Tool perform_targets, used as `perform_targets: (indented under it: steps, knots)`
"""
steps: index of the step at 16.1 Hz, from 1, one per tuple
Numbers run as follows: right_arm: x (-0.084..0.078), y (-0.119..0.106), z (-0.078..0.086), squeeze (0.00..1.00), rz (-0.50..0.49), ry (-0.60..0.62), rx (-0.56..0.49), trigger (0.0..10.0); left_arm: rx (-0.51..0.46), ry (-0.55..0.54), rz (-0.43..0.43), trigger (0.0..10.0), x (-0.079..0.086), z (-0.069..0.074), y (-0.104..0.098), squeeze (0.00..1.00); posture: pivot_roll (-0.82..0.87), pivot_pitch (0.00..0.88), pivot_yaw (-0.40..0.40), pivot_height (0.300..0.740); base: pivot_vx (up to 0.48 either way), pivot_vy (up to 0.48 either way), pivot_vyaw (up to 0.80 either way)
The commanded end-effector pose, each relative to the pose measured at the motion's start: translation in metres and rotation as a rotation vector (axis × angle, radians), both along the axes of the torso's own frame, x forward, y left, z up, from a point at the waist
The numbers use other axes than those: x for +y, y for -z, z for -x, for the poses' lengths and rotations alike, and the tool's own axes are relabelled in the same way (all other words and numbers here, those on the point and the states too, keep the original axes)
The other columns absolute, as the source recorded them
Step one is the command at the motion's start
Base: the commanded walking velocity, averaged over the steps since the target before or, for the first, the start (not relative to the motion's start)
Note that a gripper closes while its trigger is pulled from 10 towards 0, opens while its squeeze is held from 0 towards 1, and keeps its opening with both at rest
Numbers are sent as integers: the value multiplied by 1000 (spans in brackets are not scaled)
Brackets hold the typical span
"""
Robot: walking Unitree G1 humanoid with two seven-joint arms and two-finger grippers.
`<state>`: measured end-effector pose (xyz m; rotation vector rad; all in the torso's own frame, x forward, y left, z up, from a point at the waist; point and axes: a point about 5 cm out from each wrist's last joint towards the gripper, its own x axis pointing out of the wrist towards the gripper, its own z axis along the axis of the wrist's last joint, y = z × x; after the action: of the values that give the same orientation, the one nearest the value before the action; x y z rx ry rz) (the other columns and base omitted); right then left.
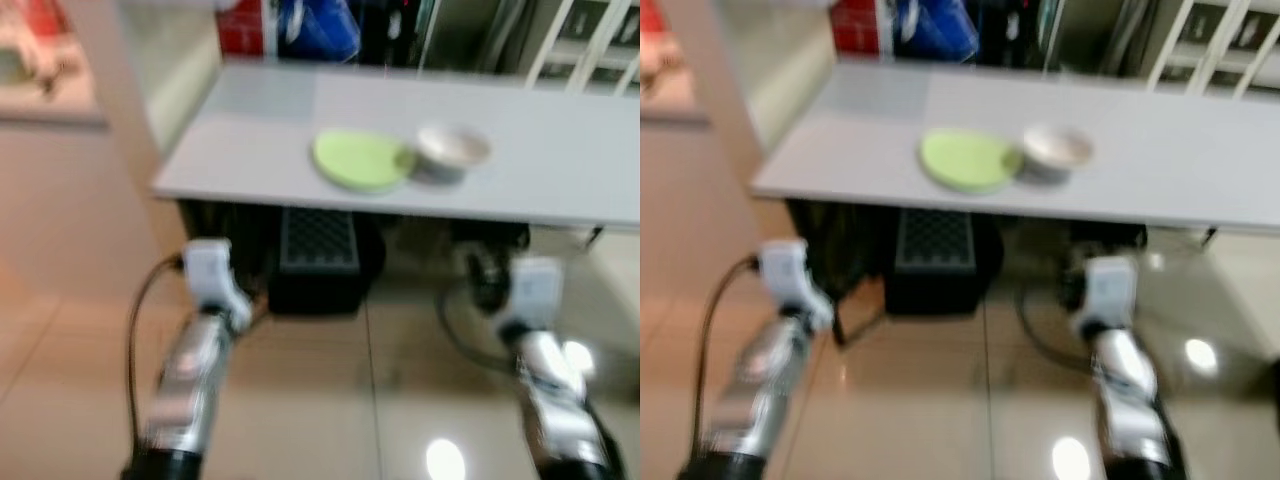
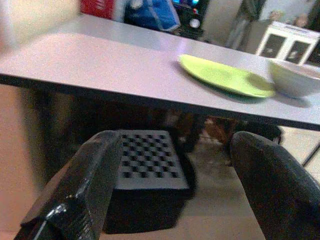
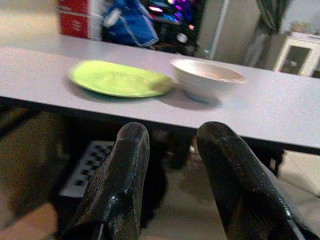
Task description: Setting the table
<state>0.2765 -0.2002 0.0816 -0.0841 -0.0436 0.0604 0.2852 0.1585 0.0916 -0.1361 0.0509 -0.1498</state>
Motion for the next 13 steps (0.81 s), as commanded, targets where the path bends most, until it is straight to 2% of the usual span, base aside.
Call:
perform_targets:
  steps: [1, 5, 8, 13]
  knots:
    - [-9, -5, -1, 0, 14, 16, -10, 10000, 2, 25, 17, 10000, -10, -1, -1, 0, -7, 0, -36, 740, 0, 480, 0]
    - [-10, -5, 1, 0, 16, 20, -8, 10000, 1, 26, 23, 10000, -11, -3, -2, 0, -13, 0, -33, 740, 0, 478, 0]
    - [-9, -3, 3, 0, 16, 18, -2, 10000, 20, 10, -1, 10000, -10, -3, 1, 0, -13, 0, -33, 740, 354, 310, 0]
    - [-9, -2, 3, 0, 20, 11, 8, 10000, 7, -4, -40, 10000, -11, -1, 2, 0, -10, 0, -39, 740, 0, 0, 0]
